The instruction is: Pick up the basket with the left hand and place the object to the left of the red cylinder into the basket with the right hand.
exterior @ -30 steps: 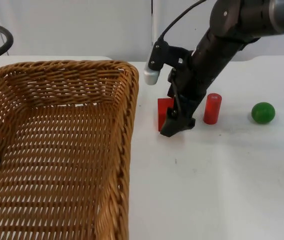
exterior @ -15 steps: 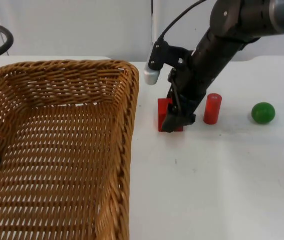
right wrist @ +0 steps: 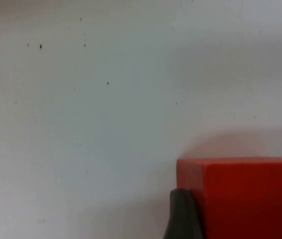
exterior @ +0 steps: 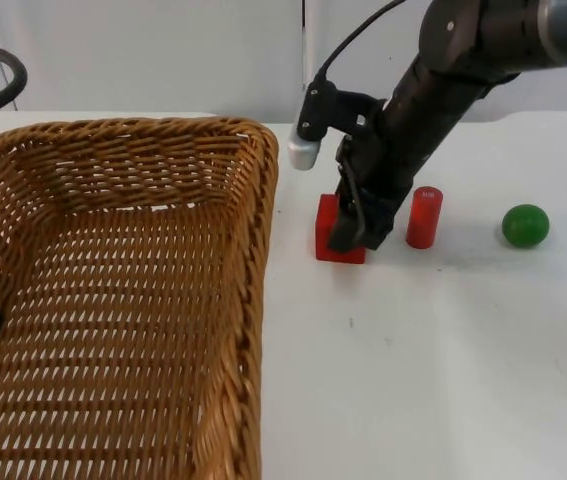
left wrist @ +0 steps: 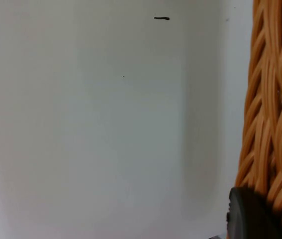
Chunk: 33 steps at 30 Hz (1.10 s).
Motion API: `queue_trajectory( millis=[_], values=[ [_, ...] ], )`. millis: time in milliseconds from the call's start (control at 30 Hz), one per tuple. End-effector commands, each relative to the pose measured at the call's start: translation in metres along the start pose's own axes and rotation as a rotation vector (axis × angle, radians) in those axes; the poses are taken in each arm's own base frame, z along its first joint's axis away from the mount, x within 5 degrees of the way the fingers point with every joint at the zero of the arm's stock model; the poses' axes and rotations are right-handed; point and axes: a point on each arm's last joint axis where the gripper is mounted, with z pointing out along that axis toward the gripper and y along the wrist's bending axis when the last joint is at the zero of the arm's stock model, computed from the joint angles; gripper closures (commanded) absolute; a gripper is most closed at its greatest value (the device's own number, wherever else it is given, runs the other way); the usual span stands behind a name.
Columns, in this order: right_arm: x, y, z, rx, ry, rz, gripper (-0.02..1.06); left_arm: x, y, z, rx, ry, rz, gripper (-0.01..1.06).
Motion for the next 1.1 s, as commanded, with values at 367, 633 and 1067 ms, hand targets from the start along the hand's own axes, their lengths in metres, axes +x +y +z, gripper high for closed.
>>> queue_trajectory(
  millis=[367,633,1067],
  values=[
    [-0.039,-0.001,-0.150,0.112,-0.009,-0.009,1.05,-0.003,-0.002,-0.003,0.020,-0.041,-0.015,1.05],
    [-0.052,0.012,-0.230,0.194,-0.087,0.027,1.05,-0.003,-0.002,-0.003,0.019,-0.041,-0.015,1.05],
    [-0.053,0.032,-0.282,0.192,-0.106,0.072,1.05,-0.001,-0.003,-0.003,0.026,-0.024,-0.015,1.05]
  ],
)
